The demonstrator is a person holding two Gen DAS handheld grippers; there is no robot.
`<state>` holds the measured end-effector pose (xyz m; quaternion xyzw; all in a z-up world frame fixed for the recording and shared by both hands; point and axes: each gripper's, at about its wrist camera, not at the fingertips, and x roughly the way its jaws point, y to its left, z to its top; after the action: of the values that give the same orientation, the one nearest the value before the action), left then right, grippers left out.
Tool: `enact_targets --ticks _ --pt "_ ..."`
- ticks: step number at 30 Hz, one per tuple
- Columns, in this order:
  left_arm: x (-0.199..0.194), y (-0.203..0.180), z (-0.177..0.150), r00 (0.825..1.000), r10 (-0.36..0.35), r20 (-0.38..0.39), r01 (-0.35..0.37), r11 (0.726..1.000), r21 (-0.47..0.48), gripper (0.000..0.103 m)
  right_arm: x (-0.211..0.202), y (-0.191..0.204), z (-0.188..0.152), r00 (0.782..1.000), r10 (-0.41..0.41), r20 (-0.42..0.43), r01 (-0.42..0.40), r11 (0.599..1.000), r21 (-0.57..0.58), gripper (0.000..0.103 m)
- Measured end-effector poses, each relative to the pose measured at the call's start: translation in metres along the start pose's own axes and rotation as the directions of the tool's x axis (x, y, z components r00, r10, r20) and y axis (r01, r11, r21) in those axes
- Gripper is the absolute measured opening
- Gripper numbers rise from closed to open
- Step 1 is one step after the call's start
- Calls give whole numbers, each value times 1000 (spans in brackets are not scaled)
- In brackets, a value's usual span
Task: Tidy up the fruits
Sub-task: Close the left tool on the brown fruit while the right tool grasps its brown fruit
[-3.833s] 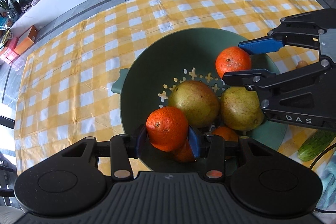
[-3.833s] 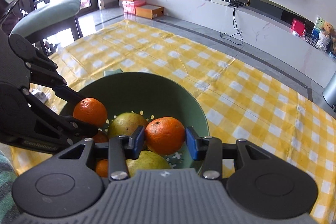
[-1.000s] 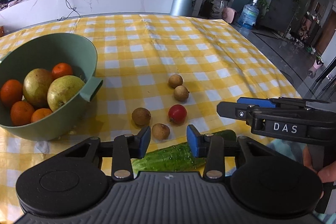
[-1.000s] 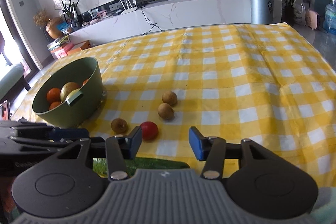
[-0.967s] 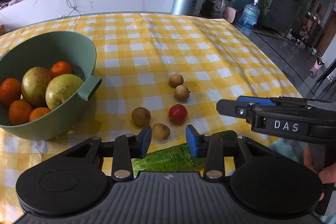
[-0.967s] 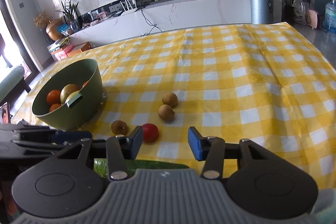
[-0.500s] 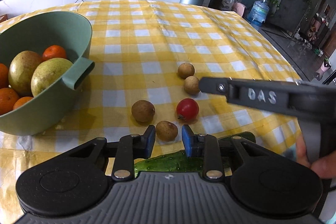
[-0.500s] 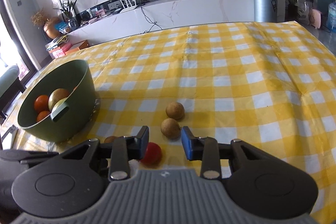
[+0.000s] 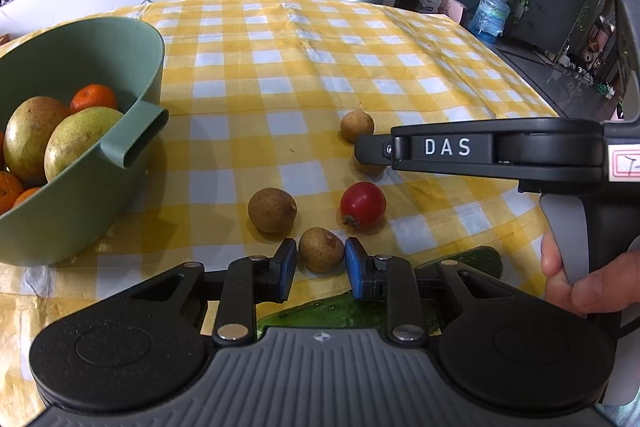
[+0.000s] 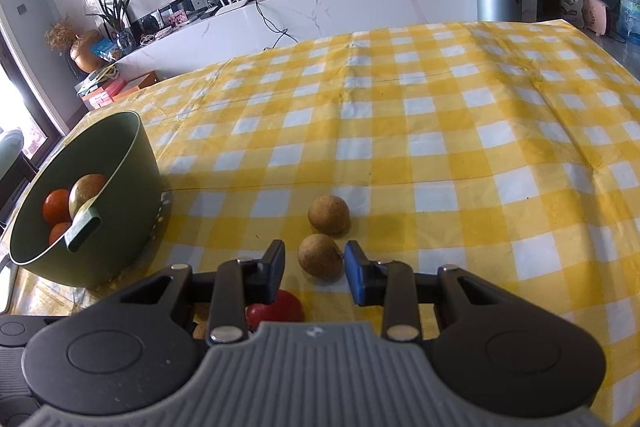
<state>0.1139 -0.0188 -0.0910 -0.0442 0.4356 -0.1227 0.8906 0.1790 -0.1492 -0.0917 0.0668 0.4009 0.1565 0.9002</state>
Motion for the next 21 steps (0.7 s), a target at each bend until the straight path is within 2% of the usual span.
enact_targets --ticks 3,10,20,21 --pt "0 0 -1 1000 -4 0 4 1000 5 32 2 -1 0 1000 -4 -10 4 1000 9 24" --pt "0 0 -1 1000 -4 0 4 1000 15 31 8 -2 0 999 -10 -33 10 1000 18 21" --pt "-9 -1 1 1000 -9 24 8 1000 22 28 5 -1 0 1000 -2 -12 2 1000 14 19" --pt "-12 -1 2 999 -12 31 11 1000 18 28 4 0 0 1000 1 -6 -1 1000 10 11"
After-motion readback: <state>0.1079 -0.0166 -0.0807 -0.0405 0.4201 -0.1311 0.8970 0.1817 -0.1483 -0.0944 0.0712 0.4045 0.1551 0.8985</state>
